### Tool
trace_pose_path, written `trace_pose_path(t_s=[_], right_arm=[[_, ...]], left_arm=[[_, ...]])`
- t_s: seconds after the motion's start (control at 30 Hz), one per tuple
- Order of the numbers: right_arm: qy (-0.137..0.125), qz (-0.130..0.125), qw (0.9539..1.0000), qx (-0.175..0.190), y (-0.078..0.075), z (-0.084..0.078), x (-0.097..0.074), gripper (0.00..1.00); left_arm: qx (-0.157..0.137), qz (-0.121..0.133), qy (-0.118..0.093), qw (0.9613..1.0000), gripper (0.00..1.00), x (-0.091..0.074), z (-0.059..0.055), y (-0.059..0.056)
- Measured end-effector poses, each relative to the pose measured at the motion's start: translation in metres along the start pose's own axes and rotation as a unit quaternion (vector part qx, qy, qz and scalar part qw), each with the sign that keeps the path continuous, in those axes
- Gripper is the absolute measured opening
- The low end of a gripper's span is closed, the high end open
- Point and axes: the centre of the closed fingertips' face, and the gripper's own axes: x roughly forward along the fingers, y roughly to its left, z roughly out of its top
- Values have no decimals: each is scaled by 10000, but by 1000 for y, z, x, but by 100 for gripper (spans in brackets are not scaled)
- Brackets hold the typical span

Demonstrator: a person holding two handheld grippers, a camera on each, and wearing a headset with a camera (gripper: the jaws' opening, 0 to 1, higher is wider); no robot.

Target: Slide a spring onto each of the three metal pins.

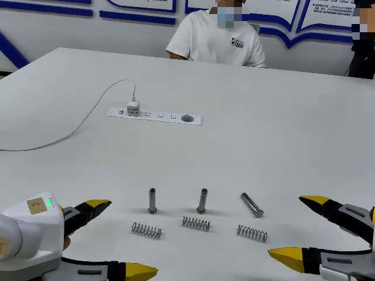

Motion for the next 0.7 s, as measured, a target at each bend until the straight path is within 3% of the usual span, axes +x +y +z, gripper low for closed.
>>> trace_pose_path(t_s=[0.7], right_arm=[[30, -11, 10000, 24, -2, -1, 1, 80]], left_arm=[[-16, 35, -10, 10000, 99, 0, 1, 2]])
